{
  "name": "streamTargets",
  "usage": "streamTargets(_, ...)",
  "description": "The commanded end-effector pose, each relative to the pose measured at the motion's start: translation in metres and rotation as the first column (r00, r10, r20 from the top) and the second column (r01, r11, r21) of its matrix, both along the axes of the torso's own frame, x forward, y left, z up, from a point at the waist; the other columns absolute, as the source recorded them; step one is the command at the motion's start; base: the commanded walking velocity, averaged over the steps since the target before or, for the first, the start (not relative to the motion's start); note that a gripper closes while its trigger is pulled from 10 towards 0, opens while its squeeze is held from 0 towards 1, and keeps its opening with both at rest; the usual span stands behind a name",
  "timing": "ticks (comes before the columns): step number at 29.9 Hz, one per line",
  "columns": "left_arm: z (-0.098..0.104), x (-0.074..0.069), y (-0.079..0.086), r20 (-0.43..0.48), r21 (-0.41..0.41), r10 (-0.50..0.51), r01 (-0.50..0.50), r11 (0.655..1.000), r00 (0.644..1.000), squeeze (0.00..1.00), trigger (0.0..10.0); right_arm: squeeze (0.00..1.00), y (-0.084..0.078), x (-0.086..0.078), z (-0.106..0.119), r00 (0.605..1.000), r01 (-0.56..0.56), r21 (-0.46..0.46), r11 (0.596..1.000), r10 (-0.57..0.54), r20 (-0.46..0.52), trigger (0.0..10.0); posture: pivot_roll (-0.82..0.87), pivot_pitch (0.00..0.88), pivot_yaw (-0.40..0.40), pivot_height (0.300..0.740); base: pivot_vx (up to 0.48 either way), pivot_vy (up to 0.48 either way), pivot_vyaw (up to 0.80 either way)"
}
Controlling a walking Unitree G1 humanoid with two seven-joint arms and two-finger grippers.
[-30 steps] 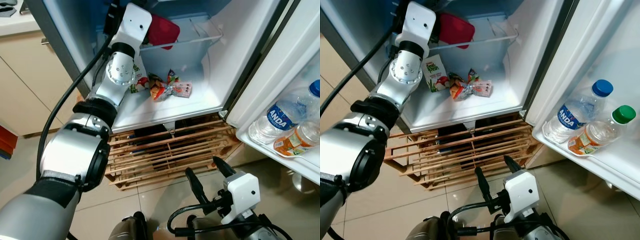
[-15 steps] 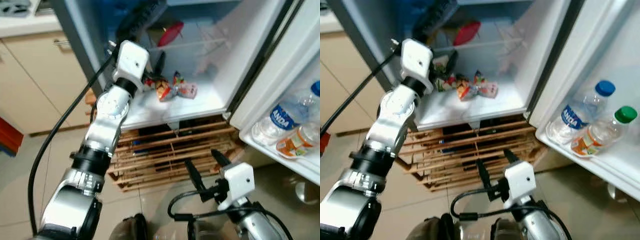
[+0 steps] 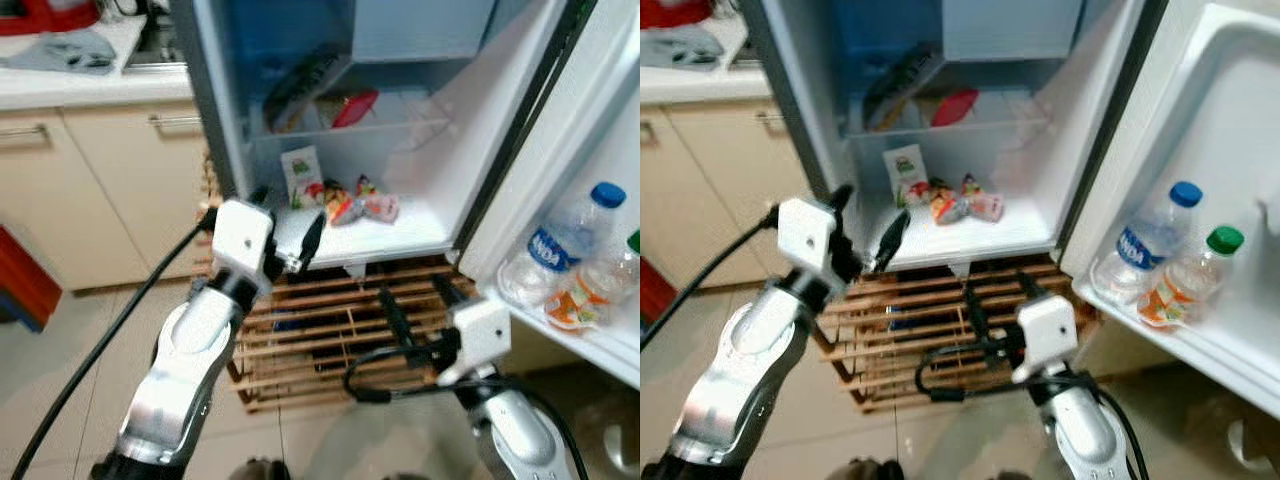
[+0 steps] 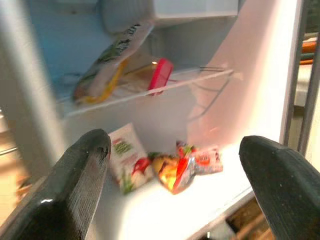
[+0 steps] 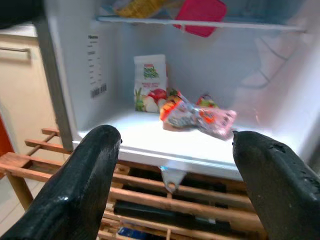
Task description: Restocking fridge
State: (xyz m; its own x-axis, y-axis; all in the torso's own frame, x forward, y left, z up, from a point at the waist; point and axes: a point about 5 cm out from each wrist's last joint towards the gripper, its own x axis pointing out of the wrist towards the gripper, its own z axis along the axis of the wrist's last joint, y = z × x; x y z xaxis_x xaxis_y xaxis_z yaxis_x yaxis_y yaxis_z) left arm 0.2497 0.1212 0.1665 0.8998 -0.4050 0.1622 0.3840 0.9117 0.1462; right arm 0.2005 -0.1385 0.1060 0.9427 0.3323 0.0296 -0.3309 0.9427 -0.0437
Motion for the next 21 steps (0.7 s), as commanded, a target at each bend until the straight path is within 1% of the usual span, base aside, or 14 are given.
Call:
streamTargets(1, 0.001, -0.005, 0.003, 0.019, 0.006, -0.001, 0.001, 1.0, 1.0, 0.0, 10.0, 0.0, -0.009, -0.001, -0.005, 0.999, 0.032, 0.0, 0.999, -0.032, -0.012, 10.0, -0.13, 0.0, 0.029, 0.74, 0.0, 0.0, 0.0)
streamTargets(2, -0.008, -0.01, 0.008, -0.005, 0.027, 0.024, -0.024, 0.999, 1.0, 0.0, 10.0, 0.0, -0.012, 0.001, -0.007, 0.999, 0.042, -0.002, 0.999, -0.042, -0.016, 10.0, -0.13, 0.0, 0.027, 0.74, 0.0, 0.0, 0.0)
streamTargets(3, -0.031, -0.021, 0.022, -0.074, 0.025, 0.099, -0.097, 0.995, 0.992, 0.0, 10.0, 0.0, -0.017, 0.006, -0.009, 0.998, 0.059, -0.009, 0.998, -0.059, -0.009, 10.0, -0.13, 0.0, 0.027, 0.74, 0.0, 0.0, 0.0)
streamTargets(4, -0.031, -0.021, 0.022, -0.074, 0.025, 0.099, -0.097, 0.995, 0.992, 0.0, 10.0, 0.0, -0.017, 0.006, -0.009, 0.998, 0.059, -0.009, 0.998, -0.059, -0.009, 10.0, -0.13, 0.0, 0.027, 0.74, 0.0, 0.0, 0.0)
streamTargets(6, -0.046, -0.028, 0.031, -0.122, 0.05, 0.164, -0.158, 0.986, 0.979, 0.0, 10.0, 0.0, -0.02, 0.01, -0.009, 0.997, 0.071, -0.009, 0.997, -0.071, -0.004, 10.0, -0.13, 0.0, 0.025, 0.74, 0.0, 0.0, 0.0)
streamTargets(7, -0.06, -0.031, 0.039, -0.175, 0.071, 0.239, -0.23, 0.971, 0.955, 0.0, 10.0, 0.0, -0.022, 0.013, -0.01, 0.997, 0.083, -0.009, 0.996, -0.083, -0.002, 10.0, -0.13, 0.0, 0.022, 0.74, 0.0, 0.0, 0.0)
streamTargets(8, -0.06, -0.031, 0.039, -0.175, 0.071, 0.239, -0.23, 0.971, 0.955, 0.0, 10.0, 0.0, -0.022, 0.013, -0.01, 0.997, 0.083, -0.009, 0.996, -0.083, -0.002, 10.0, -0.13, 0.0, 0.022, 0.74, 0.0, 0.0, 0.0)
streamTargets(9, -0.073, -0.032, 0.047, -0.226, 0.092, 0.316, -0.303, 0.949, 0.921, 0.0, 10.0, 0.0, -0.024, 0.015, -0.012, 0.995, 0.098, -0.009, 0.995, -0.098, -0.003, 10.0, -0.13, 0.0, 0.02, 0.74, 0.0, 0.0, 0.0)
streamTargets(10, -0.078, -0.028, 0.05, -0.252, 0.086, 0.368, -0.358, 0.93, 0.895, 0.0, 10.0, 0.0, -0.027, 0.018, -0.013, 0.992, 0.124, 0.003, 0.992, -0.124, -0.008, 10.0, -0.13, 0.0, 0.011, 0.74, 0.0, 0.0, 0.0)
streamTargets(11, -0.08, -0.024, 0.051, -0.264, 0.078, 0.394, -0.388, 0.918, 0.88, 0.0, 10.0, 0.0, -0.029, 0.02, -0.015, 0.99, 0.14, 0.012, 0.99, -0.14, -0.012, 10.0, -0.13, 0.0, 0.011, 0.74, 0.0, 0.0, 0.0)
streamTargets(12, -0.072, -0.011, 0.049, -0.221, 0.067, 0.419, -0.415, 0.907, 0.881, 0.0, 10.0, 0.0, -0.034, 0.025, -0.018, 0.982, 0.188, 0.06, 0.98, -0.186, -0.039, 10.0, -0.12, 0.0, 0.003, 0.74, 0.0, 0.0, 0.0)
streamTargets(14, -0.067, -0.003, 0.047, -0.197, 0.052, 0.416, -0.415, 0.908, 0.888, 0.0, 10.0, 0.0, -0.036, 0.03, -0.02, 0.979, 0.199, 0.077, 0.977, -0.196, -0.051, 10.0, -0.13, 0.0, -0.002, 0.74, 0.0, 0.0, 0.0)
streamTargets(18, -0.064, 0.004, 0.043, -0.171, 0.057, 0.4, -0.396, 0.916, 0.9, 0.0, 10.0, 0.0, -0.038, 0.035, -0.022, 0.984, 0.174, 0.042, 0.984, -0.172, -0.039, 10.0, -0.14, 0.0, 0.005, 0.74, 0.0, 0.0, 0.0)
streamTargets(21, -0.063, 0.005, 0.039, -0.154, 0.077, 0.393, -0.385, 0.92, 0.907, 0.0, 10.0, 0.0, -0.042, 0.034, -0.027, 0.983, 0.178, 0.035, 0.983, -0.176, -0.053, 10.0, -0.14, 0.0, 0.005, 0.74, -0.428, 0.0, 0.0)
